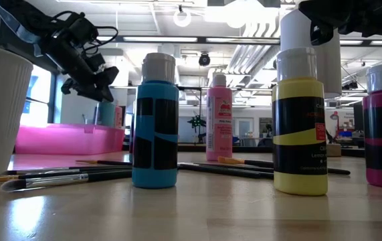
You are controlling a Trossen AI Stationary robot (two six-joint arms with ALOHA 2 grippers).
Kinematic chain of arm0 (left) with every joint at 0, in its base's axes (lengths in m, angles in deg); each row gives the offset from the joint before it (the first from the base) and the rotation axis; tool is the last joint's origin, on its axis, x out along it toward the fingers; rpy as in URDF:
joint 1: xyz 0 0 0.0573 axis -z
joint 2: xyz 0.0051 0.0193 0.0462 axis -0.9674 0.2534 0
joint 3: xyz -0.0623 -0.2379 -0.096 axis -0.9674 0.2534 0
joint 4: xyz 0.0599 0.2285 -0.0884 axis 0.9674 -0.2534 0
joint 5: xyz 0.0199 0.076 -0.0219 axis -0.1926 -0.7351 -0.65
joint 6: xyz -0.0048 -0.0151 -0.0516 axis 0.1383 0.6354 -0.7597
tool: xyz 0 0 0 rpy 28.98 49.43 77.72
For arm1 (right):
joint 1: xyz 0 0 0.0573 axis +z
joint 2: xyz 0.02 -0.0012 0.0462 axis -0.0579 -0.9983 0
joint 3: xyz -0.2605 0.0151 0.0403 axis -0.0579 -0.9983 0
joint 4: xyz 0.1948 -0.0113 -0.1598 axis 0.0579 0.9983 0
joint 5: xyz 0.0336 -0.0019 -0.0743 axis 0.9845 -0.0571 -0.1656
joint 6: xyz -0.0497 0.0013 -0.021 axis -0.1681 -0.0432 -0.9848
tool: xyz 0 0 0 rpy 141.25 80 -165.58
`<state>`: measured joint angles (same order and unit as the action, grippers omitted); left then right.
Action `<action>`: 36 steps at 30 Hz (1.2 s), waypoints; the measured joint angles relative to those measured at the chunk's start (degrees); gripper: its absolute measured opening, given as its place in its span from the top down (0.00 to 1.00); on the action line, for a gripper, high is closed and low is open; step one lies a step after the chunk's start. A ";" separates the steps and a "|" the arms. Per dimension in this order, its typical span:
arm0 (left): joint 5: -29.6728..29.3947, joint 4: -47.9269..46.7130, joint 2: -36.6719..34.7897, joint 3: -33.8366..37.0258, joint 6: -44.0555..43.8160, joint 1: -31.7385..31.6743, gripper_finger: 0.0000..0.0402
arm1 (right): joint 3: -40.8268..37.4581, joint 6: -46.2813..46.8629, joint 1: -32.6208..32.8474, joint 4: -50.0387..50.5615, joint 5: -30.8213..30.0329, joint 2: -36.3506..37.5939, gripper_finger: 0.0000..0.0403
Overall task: Pick & Place Paint Supplies
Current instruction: Put the big light blue paint bottle into the pink bin
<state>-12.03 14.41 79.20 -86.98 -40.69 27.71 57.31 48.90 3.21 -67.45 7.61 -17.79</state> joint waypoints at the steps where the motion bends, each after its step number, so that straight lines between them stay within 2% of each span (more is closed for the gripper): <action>1: 0.00 -0.02 -0.01 0.00 0.00 0.00 0.69 | 0.00 0.00 0.01 0.00 0.01 0.00 0.99; 5: -0.08 -0.07 -0.02 0.00 -0.24 0.00 0.66 | 0.00 0.00 0.00 0.00 0.02 0.00 0.99; 13: -0.12 -0.36 0.04 0.15 -0.26 0.02 0.45 | 0.01 0.00 0.01 0.00 0.02 0.00 0.99; 17: -0.06 -0.66 -0.38 0.15 -0.26 0.02 0.39 | 0.01 0.00 0.01 0.00 0.03 0.00 0.99; 29: 0.13 -3.11 -8.27 0.13 -0.26 0.02 0.38 | 0.00 0.11 -0.01 0.00 0.04 0.00 0.99; 32: 1.50 -3.80 -11.57 0.11 -0.27 0.02 0.38 | 0.01 0.20 -0.01 0.02 0.04 -0.01 0.99; 36: 6.75 -4.87 -15.99 0.11 -0.31 0.00 0.38 | 0.02 0.22 -0.01 0.02 0.04 0.00 0.99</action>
<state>-5.28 9.54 63.21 -86.87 -41.00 27.71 57.33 49.12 3.20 -67.43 7.66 -17.79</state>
